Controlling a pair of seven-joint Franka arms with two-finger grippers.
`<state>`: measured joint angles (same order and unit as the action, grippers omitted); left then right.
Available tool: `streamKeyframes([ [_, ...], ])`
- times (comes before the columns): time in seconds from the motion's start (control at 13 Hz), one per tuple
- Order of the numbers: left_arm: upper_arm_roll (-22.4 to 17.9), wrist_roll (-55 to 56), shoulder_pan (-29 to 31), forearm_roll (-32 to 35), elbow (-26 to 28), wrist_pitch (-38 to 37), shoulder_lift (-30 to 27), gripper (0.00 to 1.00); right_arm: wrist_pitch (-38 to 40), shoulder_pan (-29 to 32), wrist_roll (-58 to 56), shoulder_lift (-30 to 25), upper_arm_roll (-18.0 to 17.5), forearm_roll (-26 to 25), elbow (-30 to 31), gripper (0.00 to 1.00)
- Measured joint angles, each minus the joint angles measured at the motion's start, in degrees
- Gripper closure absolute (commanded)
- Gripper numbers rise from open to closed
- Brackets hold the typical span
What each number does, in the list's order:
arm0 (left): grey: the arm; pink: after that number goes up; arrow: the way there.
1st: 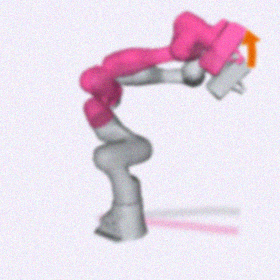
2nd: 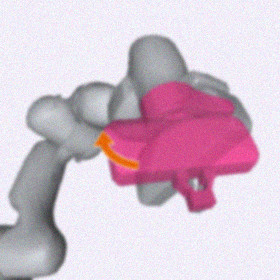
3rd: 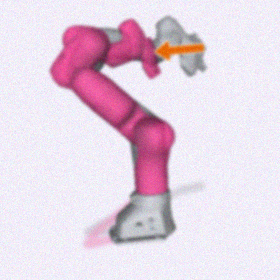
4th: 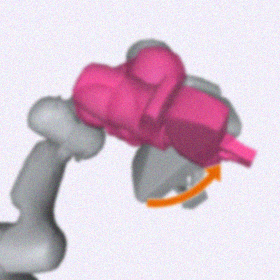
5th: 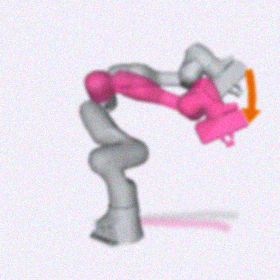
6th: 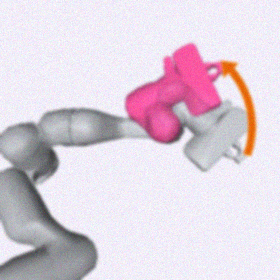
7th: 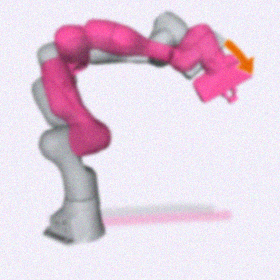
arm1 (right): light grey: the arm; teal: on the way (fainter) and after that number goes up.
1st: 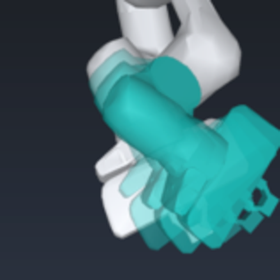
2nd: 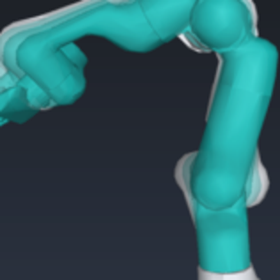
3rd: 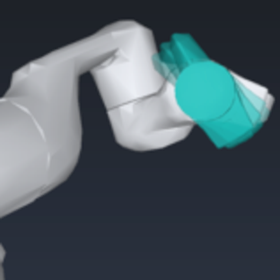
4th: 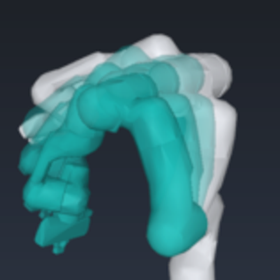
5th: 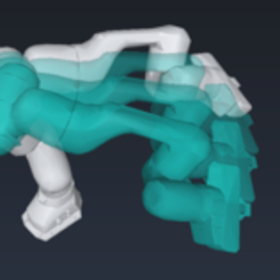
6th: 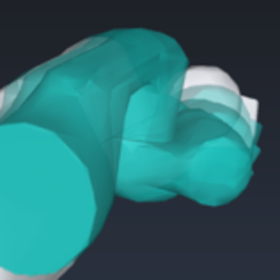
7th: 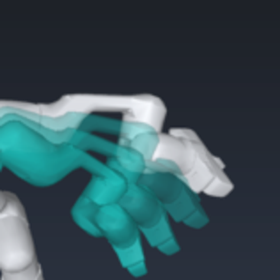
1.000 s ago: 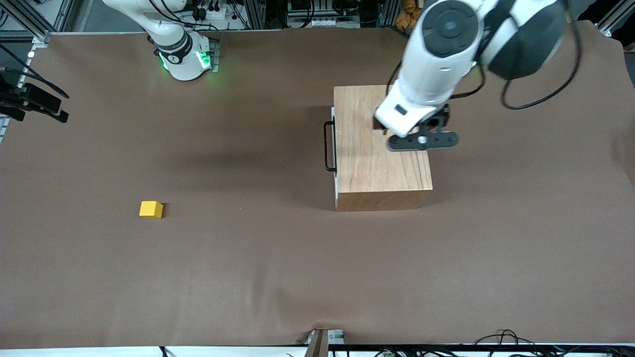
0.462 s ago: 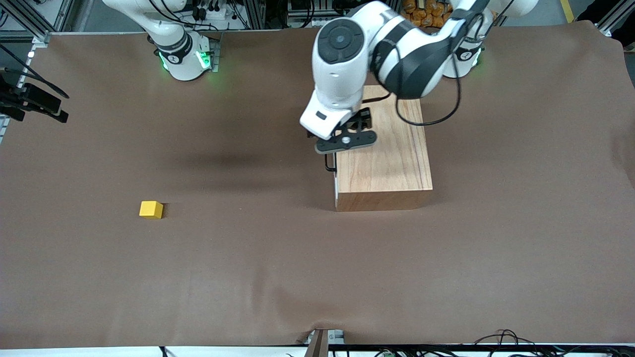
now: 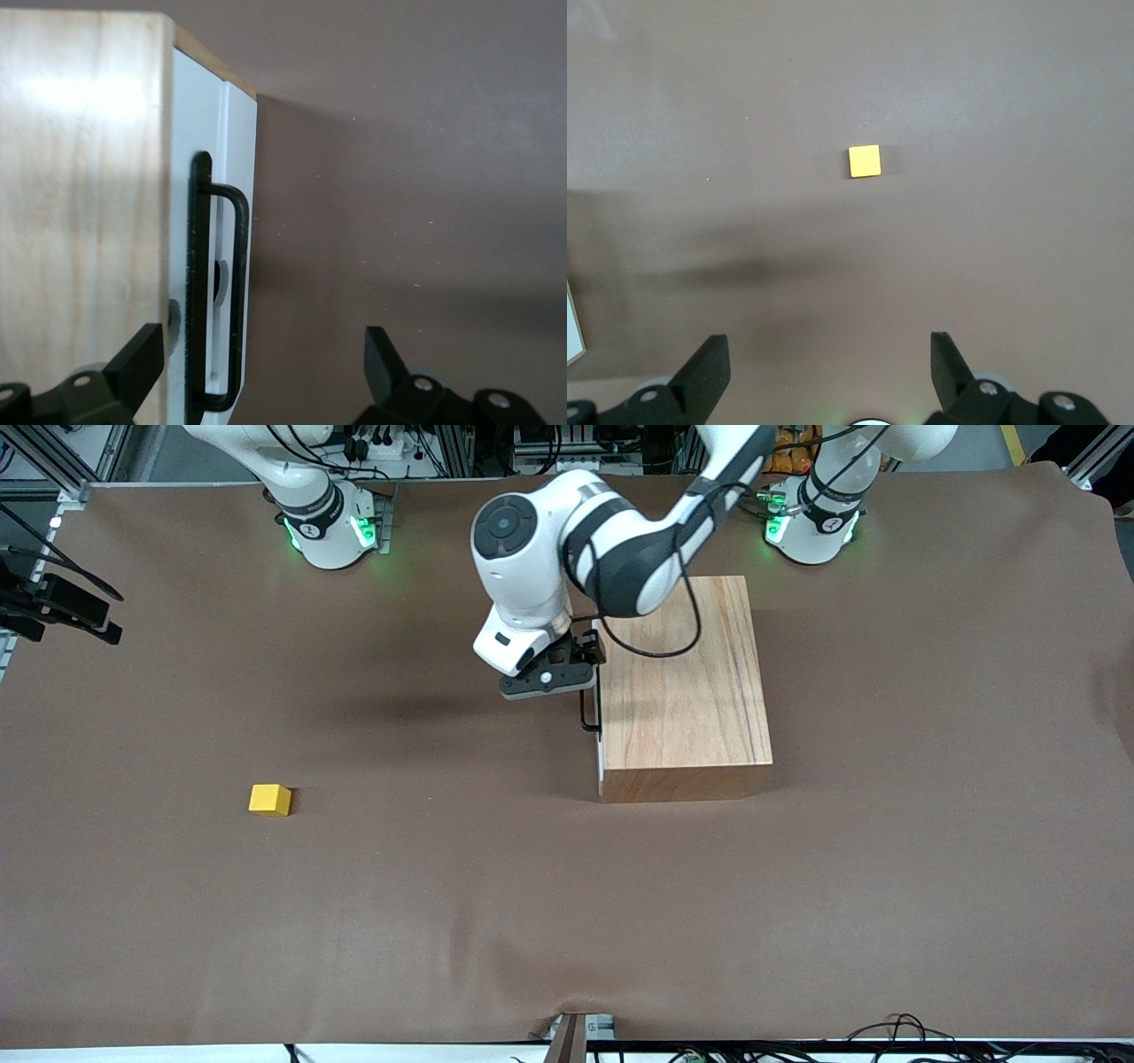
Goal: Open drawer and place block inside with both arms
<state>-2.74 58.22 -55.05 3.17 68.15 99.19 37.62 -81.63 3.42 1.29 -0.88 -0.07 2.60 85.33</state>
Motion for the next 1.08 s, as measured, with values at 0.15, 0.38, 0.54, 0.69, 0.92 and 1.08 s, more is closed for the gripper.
streamKeyframes([
  [0.15, -3.0, 0.25, -3.75, 0.0, -0.08, 0.01, 2.19, 0.0, 0.0, 0.0, 0.0, 0.0, 0.0, 0.0, 0.01, 0.0],
  [0.38, -3.72, 0.35, -5.44, 0.95, -0.22, 0.02, 4.41, 0.0, 0.0, 0.0, 0.0, 0.0, 0.0, 0.0, 0.02, 0.0],
  [0.54, -3.72, 0.22, -5.81, 3.33, -0.26, 0.02, 5.95, 0.0, 0.0, 0.0, 0.0, 0.0, -0.01, 0.0, 0.02, 0.0],
  [0.69, -3.72, -0.45, -6.1, 4.04, -0.29, 0.03, 7.15, 0.0, 0.0, 0.0, 0.0, 0.0, -0.01, 0.0, 0.02, 0.0],
  [0.92, -3.72, -1.31, -6.25, 4.16, -0.31, 0.15, 7.93, 0.0, 0.0, 0.0, 0.0, 0.0, -0.01, 0.0, 0.02, 0.0],
  [1.08, -3.73, -1.55, -6.25, 4.16, -0.31, 0.18, 8.08, 0.0, 0.0, 0.0, 0.0, 0.0, -0.01, 0.0, 0.02, 0.0],
])
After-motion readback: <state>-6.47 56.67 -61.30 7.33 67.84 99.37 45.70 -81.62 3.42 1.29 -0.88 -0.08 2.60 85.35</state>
